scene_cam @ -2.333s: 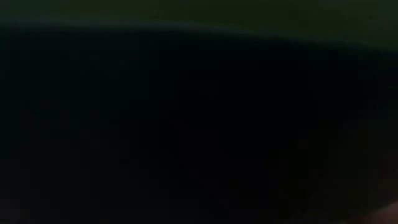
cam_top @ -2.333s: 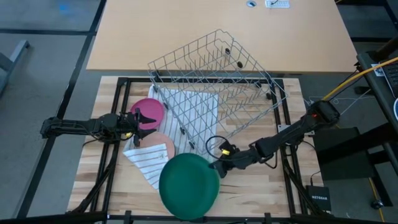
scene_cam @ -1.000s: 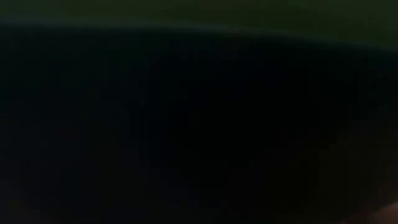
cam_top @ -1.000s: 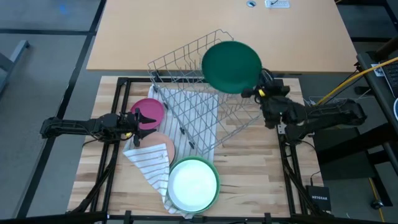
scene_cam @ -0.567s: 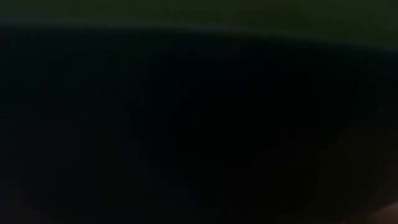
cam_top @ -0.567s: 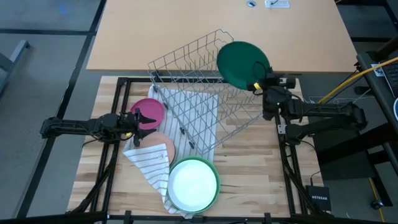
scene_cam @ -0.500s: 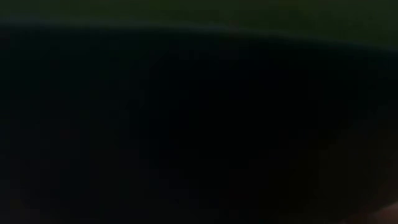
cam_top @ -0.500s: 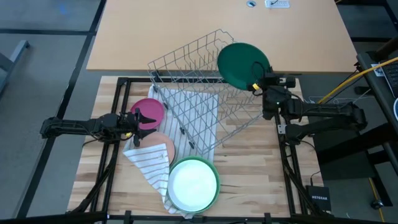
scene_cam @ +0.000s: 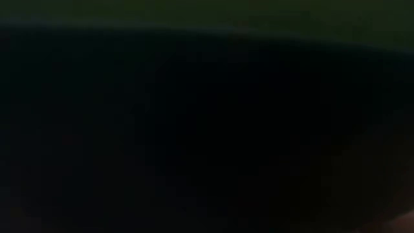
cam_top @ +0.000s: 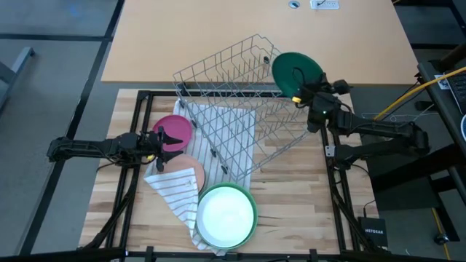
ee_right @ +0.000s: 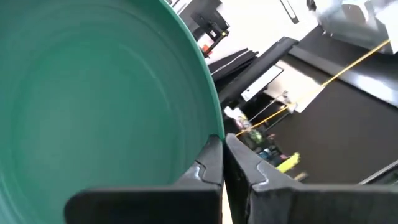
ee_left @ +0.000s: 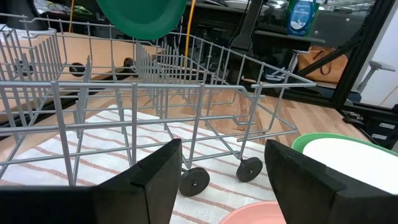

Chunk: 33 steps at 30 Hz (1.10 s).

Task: Sort dishes
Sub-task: Put the top dark green plate in the dish rack

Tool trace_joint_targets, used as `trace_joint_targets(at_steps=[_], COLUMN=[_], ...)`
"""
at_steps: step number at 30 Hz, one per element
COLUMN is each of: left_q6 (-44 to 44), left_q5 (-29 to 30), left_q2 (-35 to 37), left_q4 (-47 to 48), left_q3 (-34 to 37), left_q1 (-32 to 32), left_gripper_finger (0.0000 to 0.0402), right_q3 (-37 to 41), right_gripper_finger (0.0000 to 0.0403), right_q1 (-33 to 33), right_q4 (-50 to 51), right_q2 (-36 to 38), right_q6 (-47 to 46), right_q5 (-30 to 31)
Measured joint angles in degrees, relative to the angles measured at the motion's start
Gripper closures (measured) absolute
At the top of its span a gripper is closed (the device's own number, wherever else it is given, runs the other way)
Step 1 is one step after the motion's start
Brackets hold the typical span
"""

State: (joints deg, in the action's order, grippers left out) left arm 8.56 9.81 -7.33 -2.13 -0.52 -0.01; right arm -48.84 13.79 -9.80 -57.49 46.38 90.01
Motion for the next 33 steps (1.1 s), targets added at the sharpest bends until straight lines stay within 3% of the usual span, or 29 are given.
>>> trace_joint_targets(at_steps=[21,33], left_q6=[0.01,0.01], left_q5=[0.0,-0.01], left_q2=[0.0,0.02], left_q4=[0.01,0.01], left_q3=[-0.01,-0.01], left_q1=[-0.01,-0.02], left_gripper_finger=[0.0183,0.0183], right_q3=[-0.03,-7.81], right_gripper_finger=[0.0402,0.0402], right_q1=[1.15,6.05], right_q4=[-1.5,-1.77], right_q2=[-0.02,-0.88], right_q6=[8.37,8.41], right_q5=[-0.04,-0.02])
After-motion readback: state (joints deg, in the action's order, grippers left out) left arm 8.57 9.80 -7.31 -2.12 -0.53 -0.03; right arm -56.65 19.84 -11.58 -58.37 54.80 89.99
